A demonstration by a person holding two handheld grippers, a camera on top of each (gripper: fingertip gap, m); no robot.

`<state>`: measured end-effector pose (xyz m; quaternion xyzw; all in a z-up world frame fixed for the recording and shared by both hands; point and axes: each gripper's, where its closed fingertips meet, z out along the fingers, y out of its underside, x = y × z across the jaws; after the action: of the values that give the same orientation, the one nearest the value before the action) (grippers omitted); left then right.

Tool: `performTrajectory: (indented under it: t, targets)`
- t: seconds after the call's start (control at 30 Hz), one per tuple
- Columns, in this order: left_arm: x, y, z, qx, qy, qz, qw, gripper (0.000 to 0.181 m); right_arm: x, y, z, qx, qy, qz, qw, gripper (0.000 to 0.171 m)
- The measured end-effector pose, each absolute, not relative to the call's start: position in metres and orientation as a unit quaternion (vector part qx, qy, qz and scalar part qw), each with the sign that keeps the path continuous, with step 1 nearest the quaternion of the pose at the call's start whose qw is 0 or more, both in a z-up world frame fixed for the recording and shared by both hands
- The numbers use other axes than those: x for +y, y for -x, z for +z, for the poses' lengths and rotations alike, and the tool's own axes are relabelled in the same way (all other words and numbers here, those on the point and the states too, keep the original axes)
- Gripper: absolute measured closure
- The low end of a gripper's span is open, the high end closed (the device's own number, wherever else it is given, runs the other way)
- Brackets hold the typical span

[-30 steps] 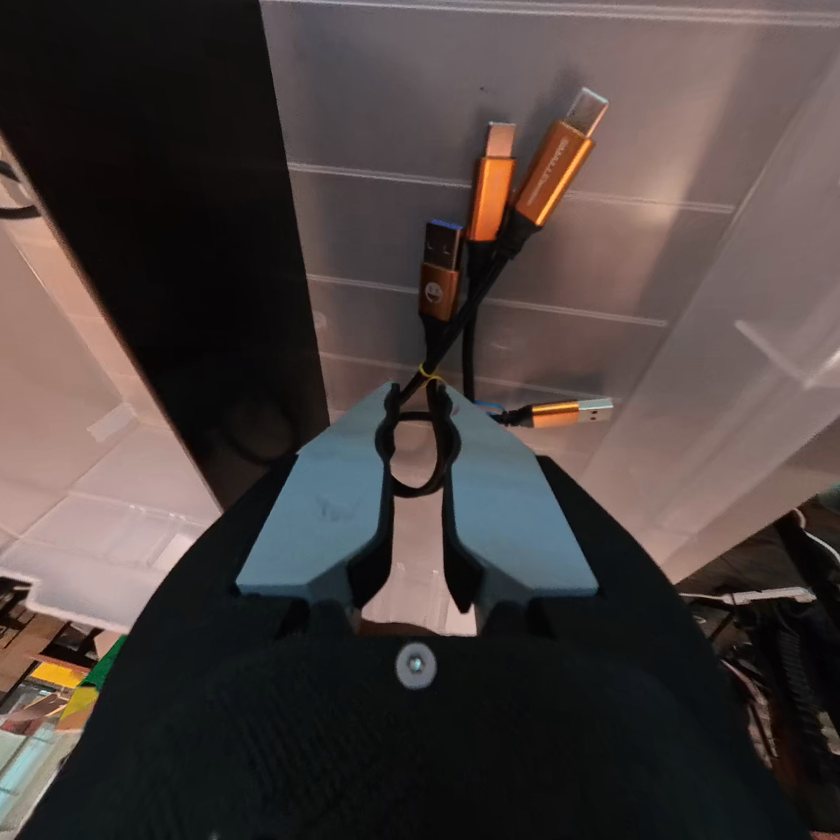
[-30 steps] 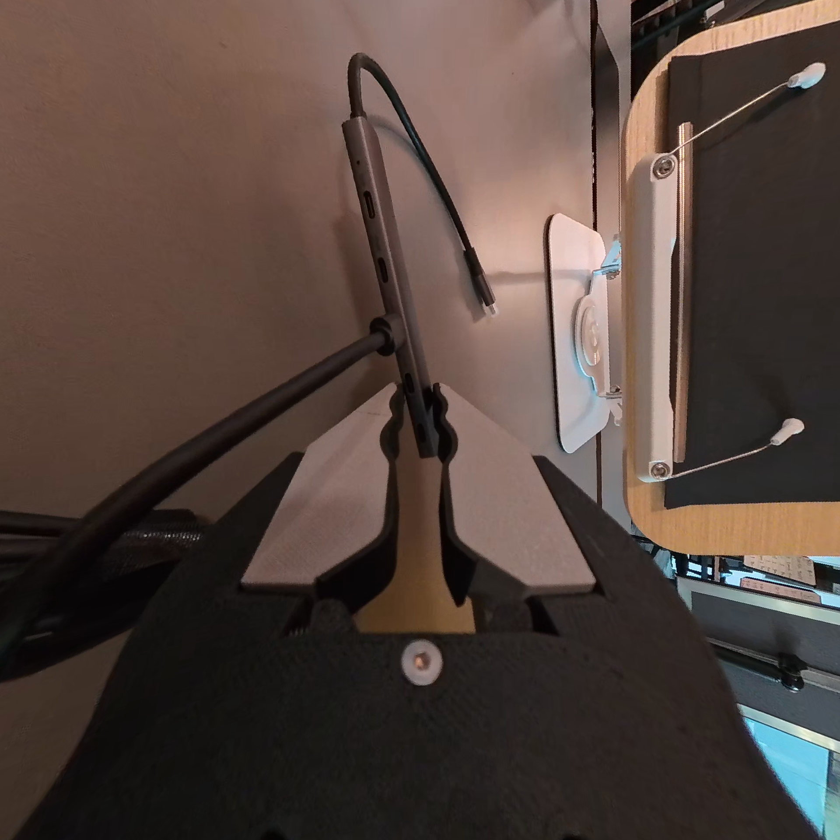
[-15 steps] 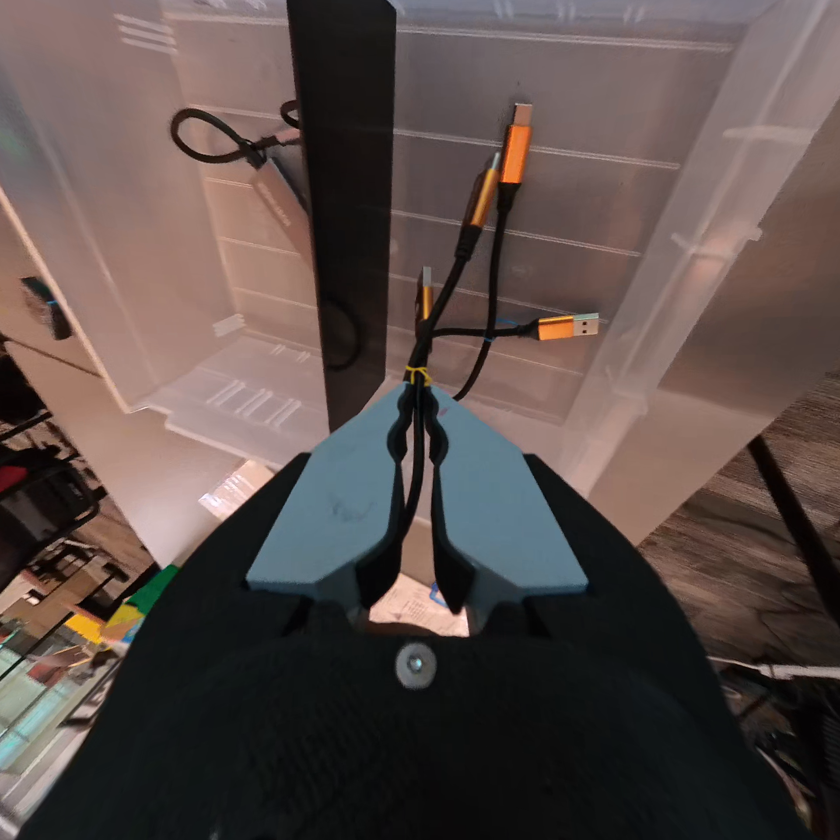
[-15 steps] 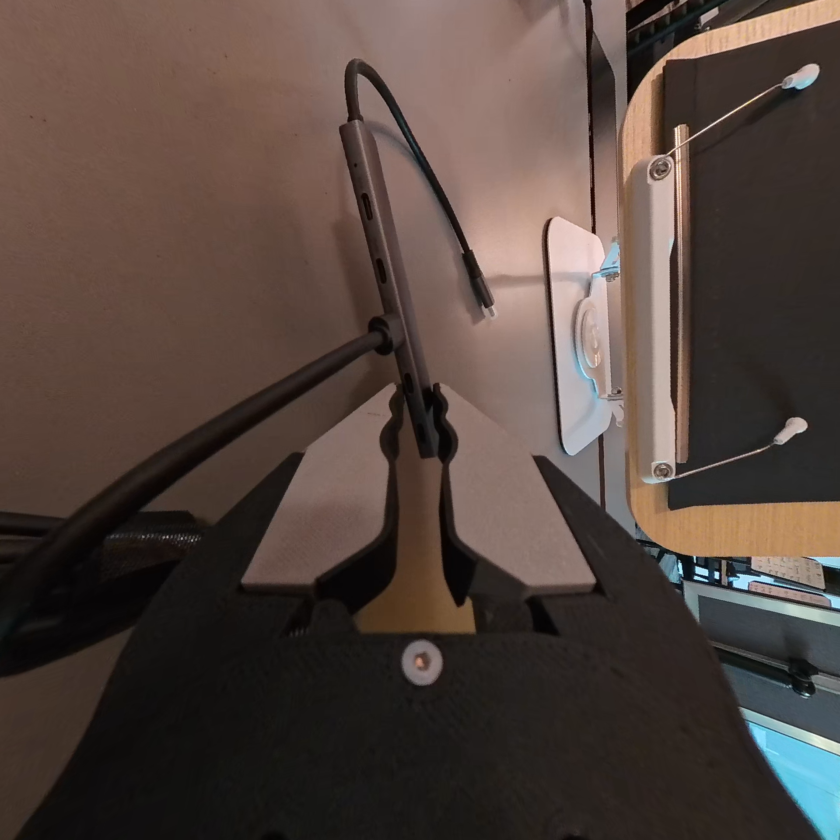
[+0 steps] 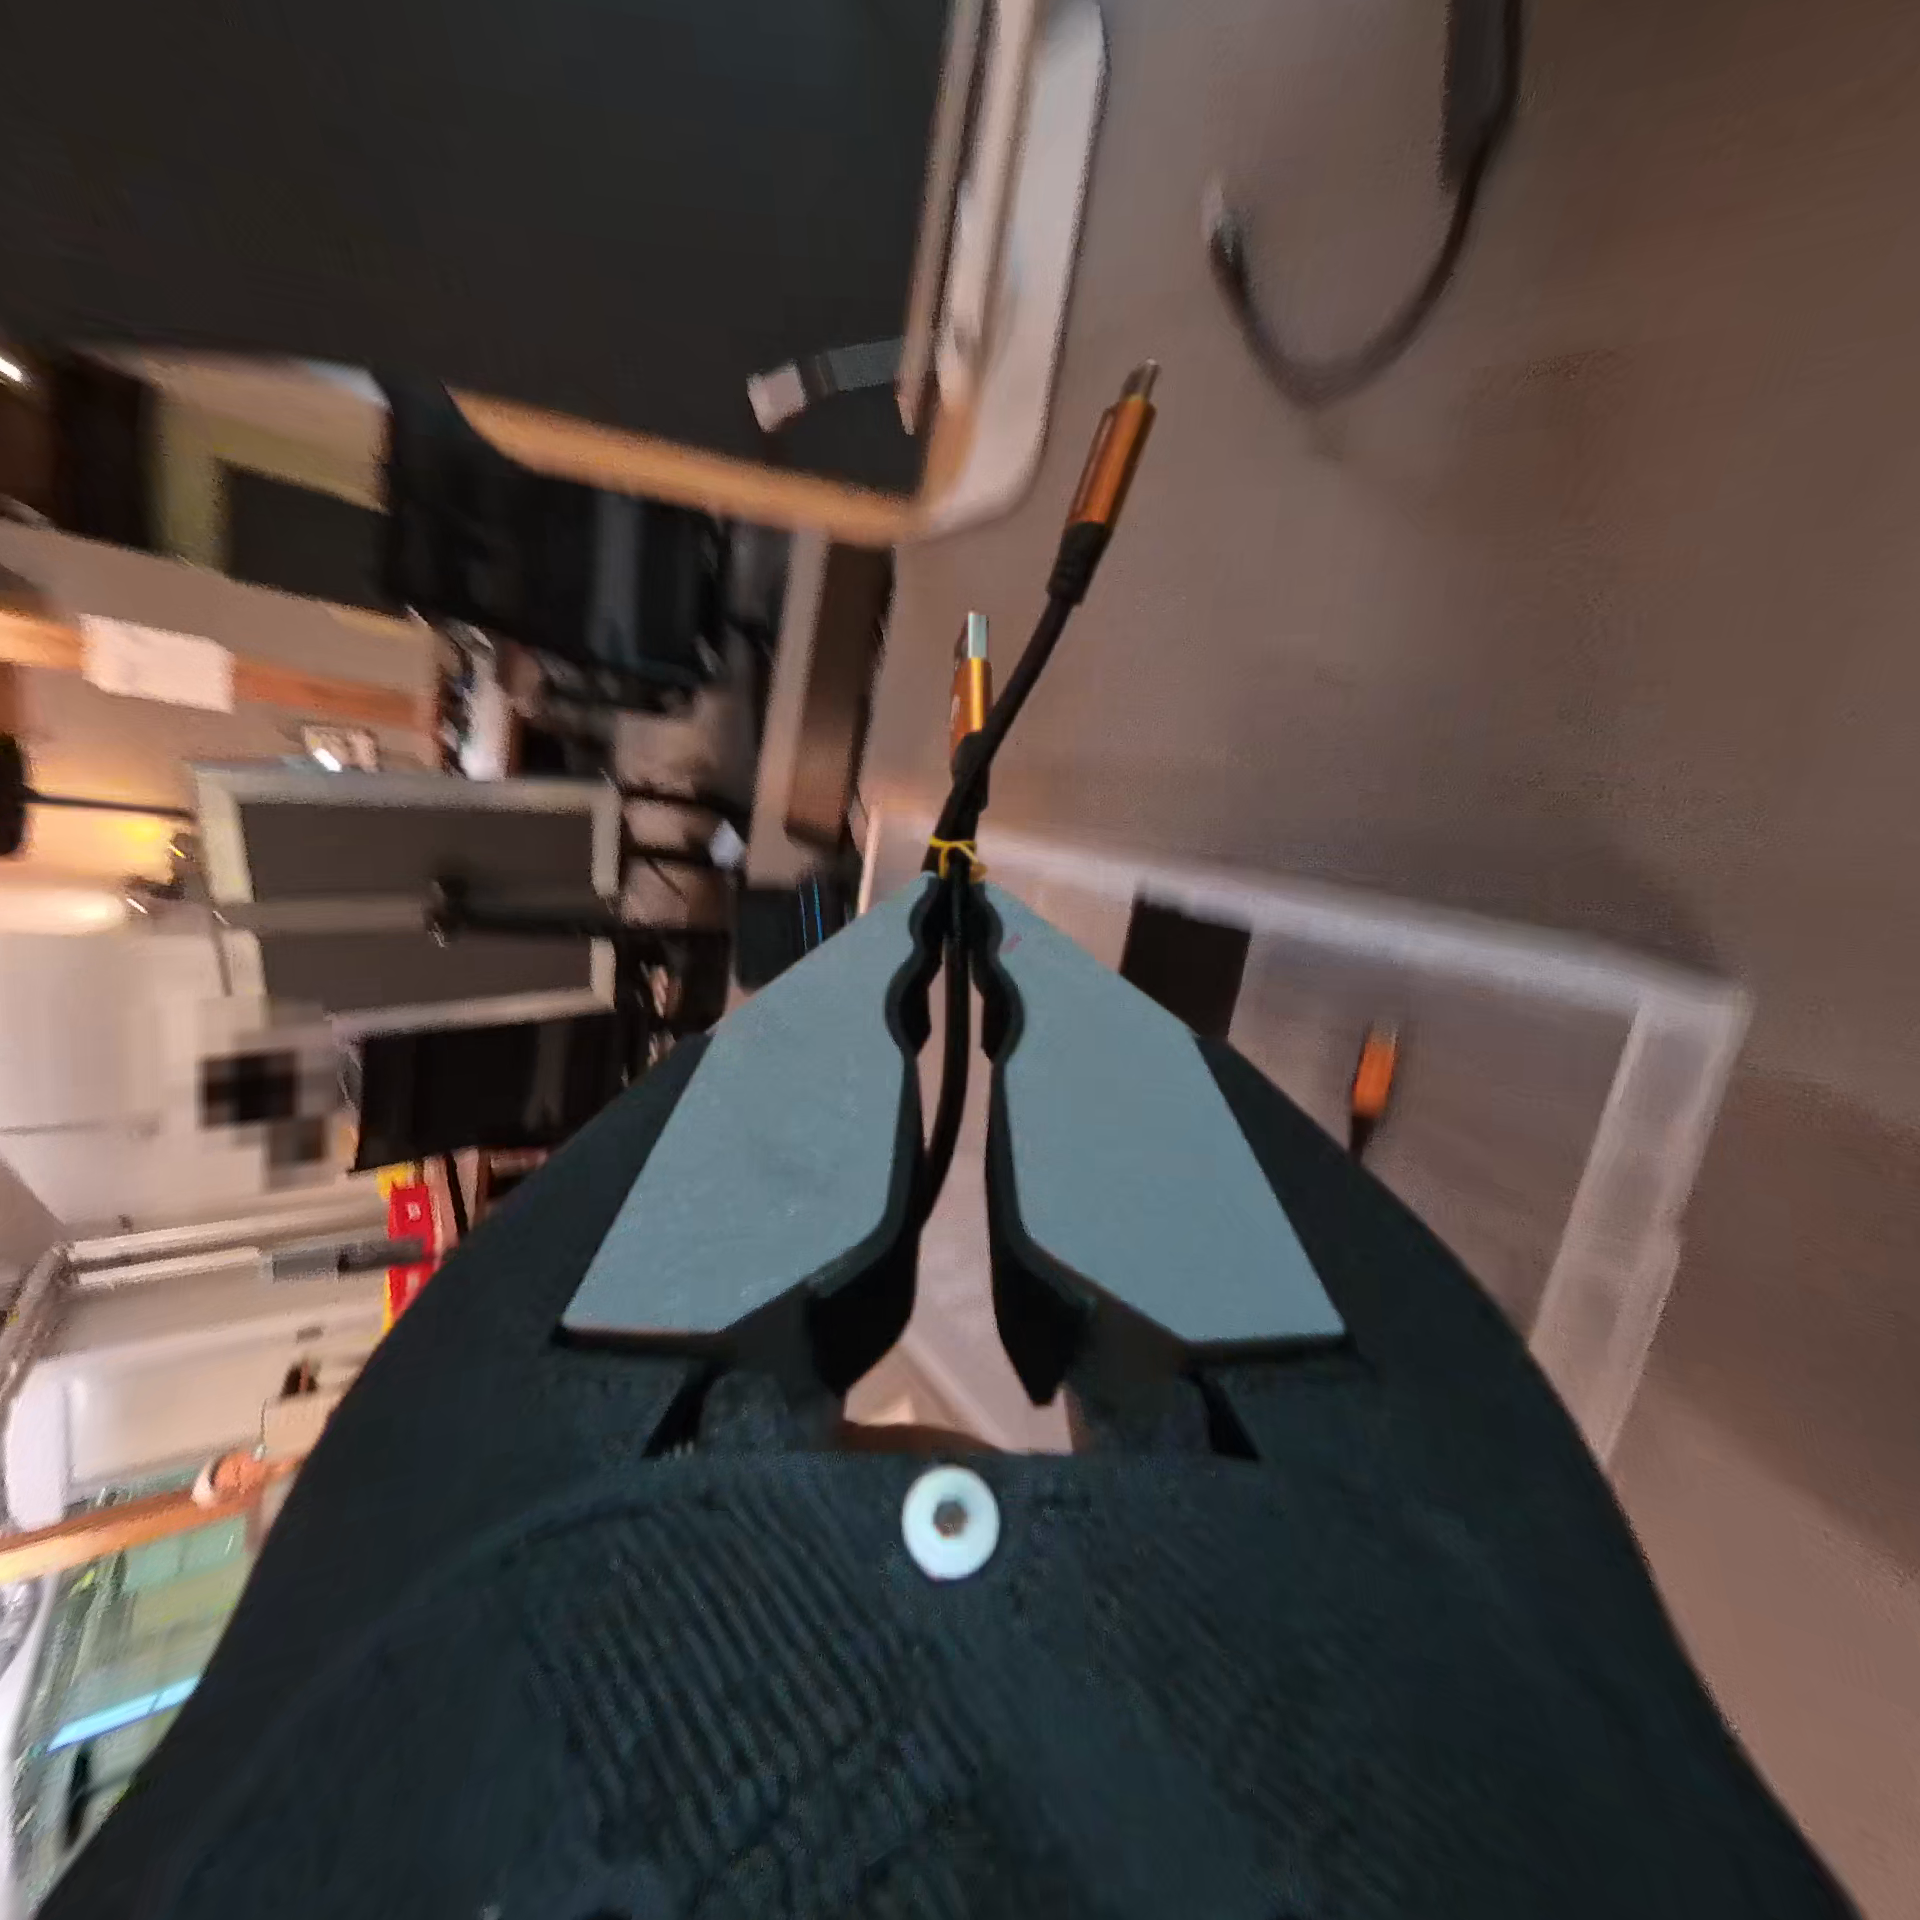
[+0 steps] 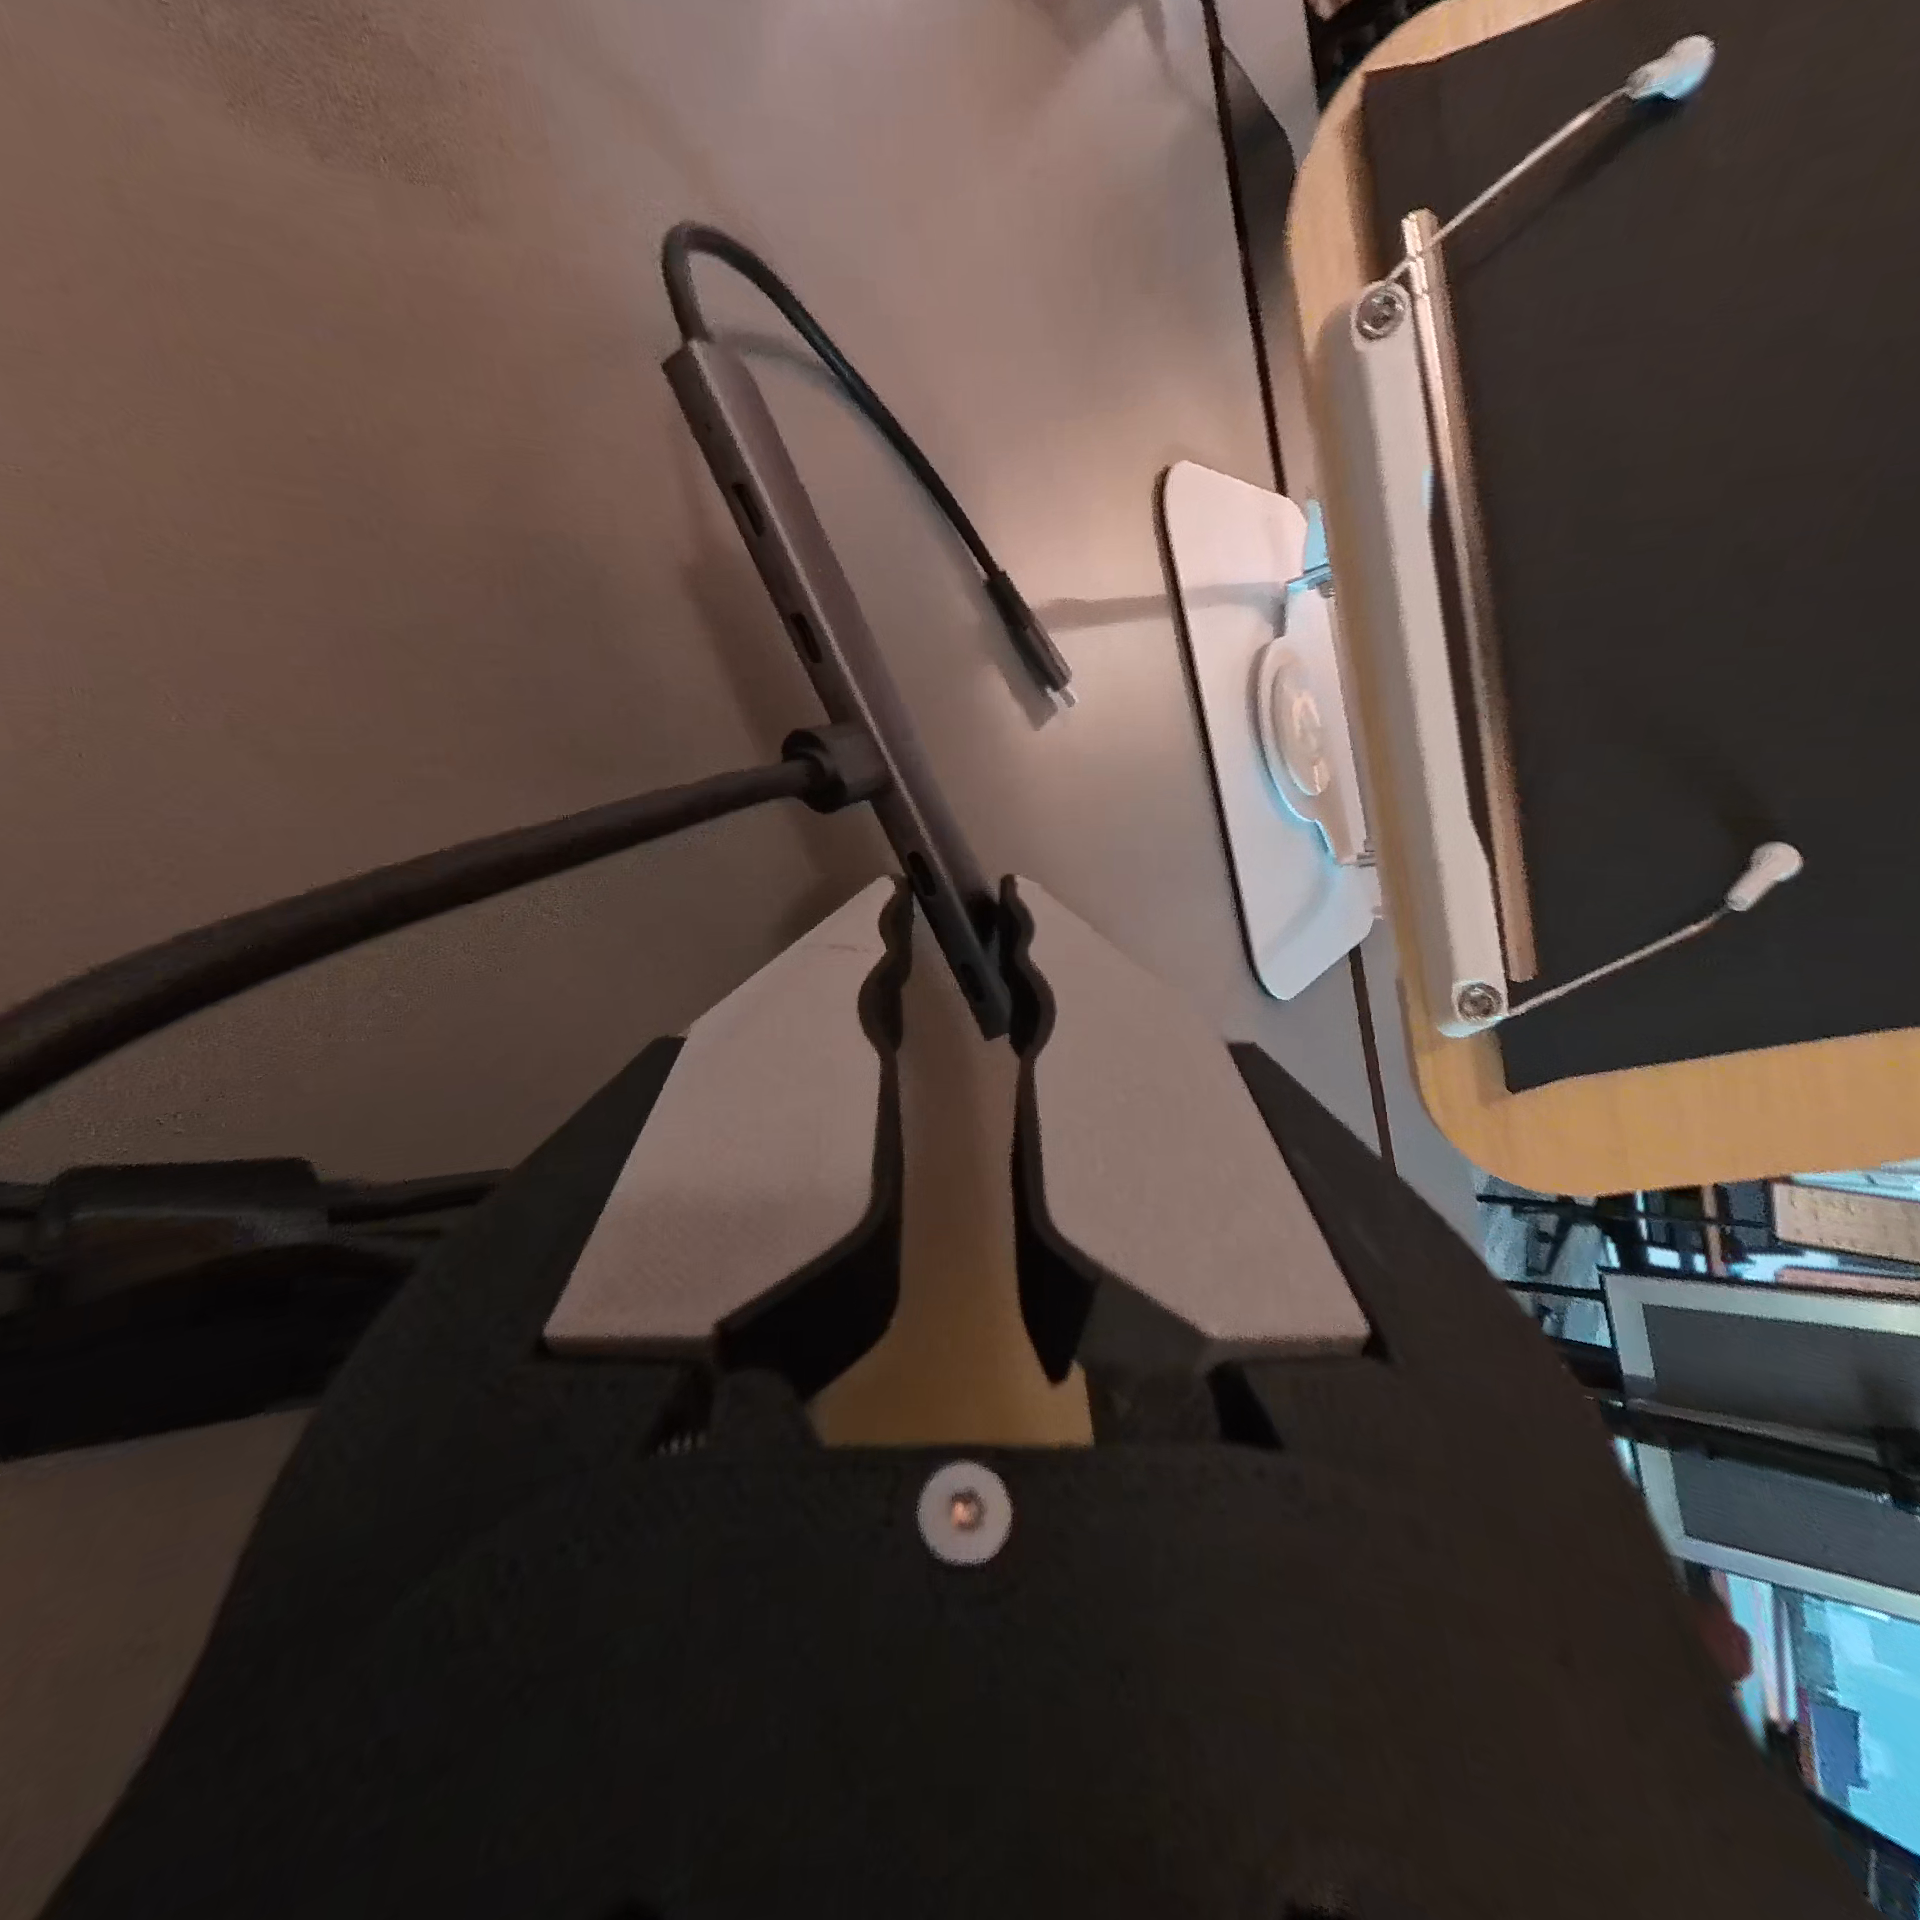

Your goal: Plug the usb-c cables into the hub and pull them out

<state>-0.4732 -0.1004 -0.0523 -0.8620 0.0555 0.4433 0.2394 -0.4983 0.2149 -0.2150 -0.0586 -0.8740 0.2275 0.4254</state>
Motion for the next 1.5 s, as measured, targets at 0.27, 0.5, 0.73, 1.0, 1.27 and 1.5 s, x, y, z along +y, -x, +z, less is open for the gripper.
performTrajectory:
  t: [0.27, 0.5, 0.73, 1.0, 1.27, 1.5]
  targets:
    - [0.057, 0.399, -0.096, 0.028, 0.797, 0.37, 0.477, 0.18, 0.225, 0.505, -0.208, -0.866, 0.116, 0.246, 0.42, 0.151]
    - [0.106, 0.429, -0.13, -0.106, 0.754, 0.177, 0.624, 0.18, 0.232, 0.512, -0.2, -0.846, 0.222, 0.302, 0.378, 0.123]
    - [0.124, 0.467, -0.105, -0.161, 0.679, 0.061, 0.713, 0.181, 0.225, 0.509, -0.195, -0.826, 0.28, 0.383, 0.305, 0.124]
    - [0.132, 0.469, -0.104, -0.168, 0.615, -0.032, 0.77, 0.18, 0.217, 0.502, -0.168, -0.769, 0.319, 0.518, 0.194, 0.118]
    - [0.148, 0.443, -0.106, -0.148, 0.614, -0.103, 0.768, 0.18, 0.168, 0.456, -0.107, -0.698, 0.2, 0.682, 0.084, 0.121]
    - [0.167, 0.427, -0.121, -0.139, 0.643, -0.129, 0.742, 0.18, 0.158, 0.442, -0.089, -0.667, 0.17, 0.723, 0.054, 0.158]
